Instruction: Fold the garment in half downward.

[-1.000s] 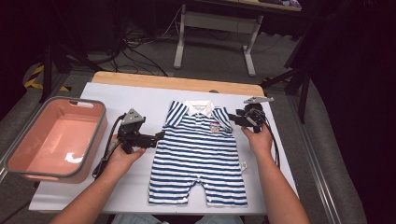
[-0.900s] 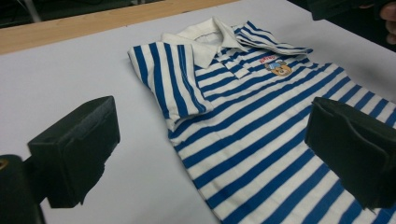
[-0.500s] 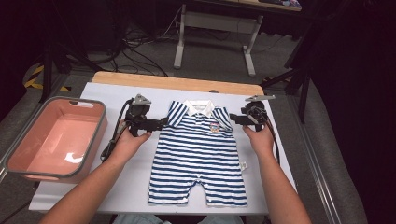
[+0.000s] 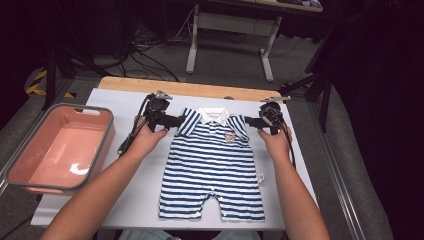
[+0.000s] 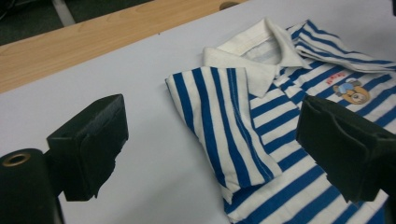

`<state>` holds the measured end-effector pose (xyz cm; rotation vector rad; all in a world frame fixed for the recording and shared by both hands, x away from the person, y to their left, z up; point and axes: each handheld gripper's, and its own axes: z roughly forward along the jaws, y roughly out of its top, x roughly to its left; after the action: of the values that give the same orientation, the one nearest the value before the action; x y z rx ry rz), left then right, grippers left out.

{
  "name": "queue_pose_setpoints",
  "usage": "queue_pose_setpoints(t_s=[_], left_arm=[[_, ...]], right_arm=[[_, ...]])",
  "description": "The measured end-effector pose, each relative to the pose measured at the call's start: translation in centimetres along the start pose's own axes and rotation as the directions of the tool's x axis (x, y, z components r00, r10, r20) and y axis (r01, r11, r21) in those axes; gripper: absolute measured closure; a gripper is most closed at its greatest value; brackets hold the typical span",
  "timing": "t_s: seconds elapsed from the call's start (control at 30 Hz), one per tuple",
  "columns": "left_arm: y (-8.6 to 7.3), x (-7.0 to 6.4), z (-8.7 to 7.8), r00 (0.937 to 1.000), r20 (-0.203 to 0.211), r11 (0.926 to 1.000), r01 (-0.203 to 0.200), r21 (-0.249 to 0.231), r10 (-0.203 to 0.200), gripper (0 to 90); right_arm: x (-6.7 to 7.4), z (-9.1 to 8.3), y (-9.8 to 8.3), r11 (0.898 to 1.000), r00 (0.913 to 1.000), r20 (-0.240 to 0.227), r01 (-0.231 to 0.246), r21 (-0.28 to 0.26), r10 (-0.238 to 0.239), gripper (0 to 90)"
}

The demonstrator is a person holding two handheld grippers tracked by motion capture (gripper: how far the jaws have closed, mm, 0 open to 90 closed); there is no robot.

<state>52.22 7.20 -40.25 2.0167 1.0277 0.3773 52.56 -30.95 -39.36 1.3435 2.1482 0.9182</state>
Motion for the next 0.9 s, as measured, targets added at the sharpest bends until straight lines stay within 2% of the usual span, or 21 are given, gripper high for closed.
queue_pose_setpoints(t_s=[0.27,0.43,0.5,0.73,0.9], left_arm=[[0.9,0.7,2.6,0.9994,-0.033,0.9985,0.009,0.054,-0.007,13.6],[1.4,1.5,4.0,0.9978,-0.058,0.9961,0.038,0.080,-0.034,15.7],[1.5,1.9,4.3,0.9969,-0.065,0.9954,0.050,0.082,-0.045,16.5],[1.7,3.2,6.4,0.9939,-0.093,0.9905,0.070,0.119,-0.059,20.2],[1.5,3.4,7.8,0.9924,-0.100,0.9845,0.086,0.153,-0.072,20.8]], right_arm=[[-0.1,1.5,0.2,1.000,0.9997,0.021,-0.013,0.018,0.013,29.8],[0.1,2.6,0.2,1.000,0.9988,0.048,-0.012,0.024,0.011,32.6],[0.1,3.0,0.1,1.000,0.9989,0.045,-0.014,0.024,0.013,33.8],[0.1,4.5,-0.2,1.000,0.9990,0.041,-0.021,0.022,0.020,32.3],[0.0,5.2,-0.3,1.000,0.9981,0.058,-0.021,-0.001,0.021,34.8]])
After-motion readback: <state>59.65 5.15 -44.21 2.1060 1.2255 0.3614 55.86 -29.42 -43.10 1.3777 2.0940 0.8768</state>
